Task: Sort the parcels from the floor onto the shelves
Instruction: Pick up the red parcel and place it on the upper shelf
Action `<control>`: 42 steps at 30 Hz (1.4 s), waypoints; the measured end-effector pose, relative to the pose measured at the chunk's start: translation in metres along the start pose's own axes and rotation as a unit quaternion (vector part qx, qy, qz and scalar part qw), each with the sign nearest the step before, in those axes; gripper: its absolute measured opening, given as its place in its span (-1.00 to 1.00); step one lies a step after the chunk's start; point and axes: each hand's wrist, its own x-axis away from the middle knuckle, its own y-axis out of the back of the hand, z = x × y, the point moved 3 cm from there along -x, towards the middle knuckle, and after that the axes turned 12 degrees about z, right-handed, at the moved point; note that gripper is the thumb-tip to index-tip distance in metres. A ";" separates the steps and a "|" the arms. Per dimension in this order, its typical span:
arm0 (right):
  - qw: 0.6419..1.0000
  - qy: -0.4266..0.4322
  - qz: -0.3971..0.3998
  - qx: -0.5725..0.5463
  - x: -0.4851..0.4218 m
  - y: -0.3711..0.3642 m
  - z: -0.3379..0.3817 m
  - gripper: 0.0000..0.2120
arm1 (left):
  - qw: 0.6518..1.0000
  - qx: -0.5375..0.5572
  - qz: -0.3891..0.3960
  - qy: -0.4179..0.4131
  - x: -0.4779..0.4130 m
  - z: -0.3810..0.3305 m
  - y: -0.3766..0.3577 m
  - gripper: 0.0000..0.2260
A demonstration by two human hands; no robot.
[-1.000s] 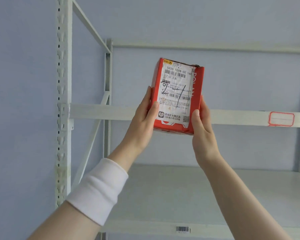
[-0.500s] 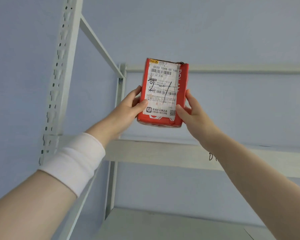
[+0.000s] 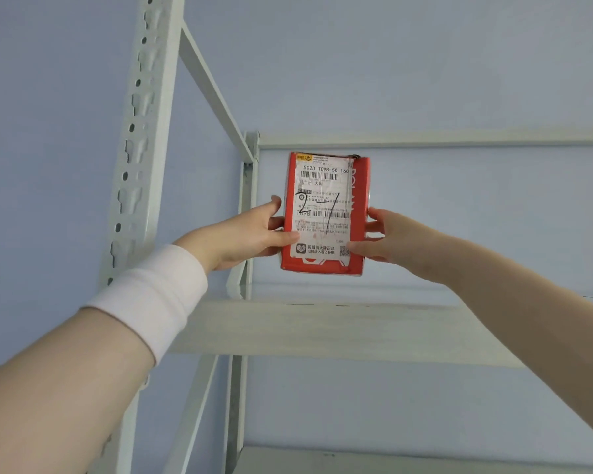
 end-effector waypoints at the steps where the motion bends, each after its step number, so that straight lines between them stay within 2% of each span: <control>1: 1.000 -0.007 0.002 0.007 -0.003 -0.003 -0.001 -0.49 | 1.000 -0.009 0.006 0.006 -0.001 0.005 0.002 -0.49; 6: 0.998 -0.055 0.021 0.014 -0.017 -0.014 -0.009 -0.55 | 0.996 -0.070 0.030 0.048 -0.008 0.028 0.013 -0.55; 11: 0.996 -0.085 0.038 0.016 -0.024 -0.020 -0.023 -0.67 | 0.993 -0.078 0.051 0.079 -0.015 0.040 0.016 -0.52; 13: 0.995 -0.090 0.033 0.013 -0.027 -0.018 -0.026 -0.67 | 0.991 -0.079 0.043 0.099 -0.017 0.043 0.020 -0.47; 14: 0.994 -0.102 0.035 0.018 -0.028 -0.016 -0.027 -0.68 | 0.987 -0.099 0.045 0.117 -0.017 0.044 0.022 -0.38; 15: 0.992 -0.119 0.041 0.025 -0.028 -0.015 -0.026 -0.64 | 0.981 -0.129 0.046 0.137 -0.016 0.044 0.024 -0.23; 16: 0.989 -0.137 0.046 0.029 -0.028 -0.014 -0.025 -0.49 | 0.974 -0.156 0.042 0.161 -0.015 0.044 0.027 -0.09; 17: 0.987 -0.154 0.042 0.025 -0.029 -0.011 -0.024 -0.30 | 0.968 -0.171 0.034 0.179 -0.016 0.044 0.030 -0.03; 19: 0.986 -0.166 0.017 0.017 -0.029 -0.005 -0.022 -0.14 | 0.970 -0.156 0.013 0.184 -0.018 0.039 0.032 -0.16; 21: 0.986 -0.163 0.008 0.016 -0.031 0.000 -0.019 -0.17 | 0.977 -0.118 0.007 0.178 -0.020 0.032 0.031 -0.34; 26: 0.982 -0.164 0.060 0.075 -0.039 -0.001 -0.020 -0.68 | 0.977 -0.109 0.030 0.181 -0.031 0.034 0.028 -0.45; 30: 0.980 -0.166 0.059 0.095 -0.053 0.002 -0.027 -0.77 | 0.976 -0.120 0.045 0.176 -0.044 0.038 0.024 -0.64; 35: 0.971 -0.188 0.077 0.129 -0.080 0.006 -0.042 -0.64 | 0.960 -0.164 0.083 0.210 -0.068 0.044 0.027 -0.66; 38: 0.965 -0.206 0.095 0.134 -0.093 0.010 -0.049 -0.62 | 0.944 -0.207 0.107 0.234 -0.085 0.047 0.028 -0.59; 42: 0.961 -0.217 0.105 0.134 -0.103 0.014 -0.059 -0.62 | 0.940 -0.210 0.127 0.237 -0.103 0.057 0.027 -0.57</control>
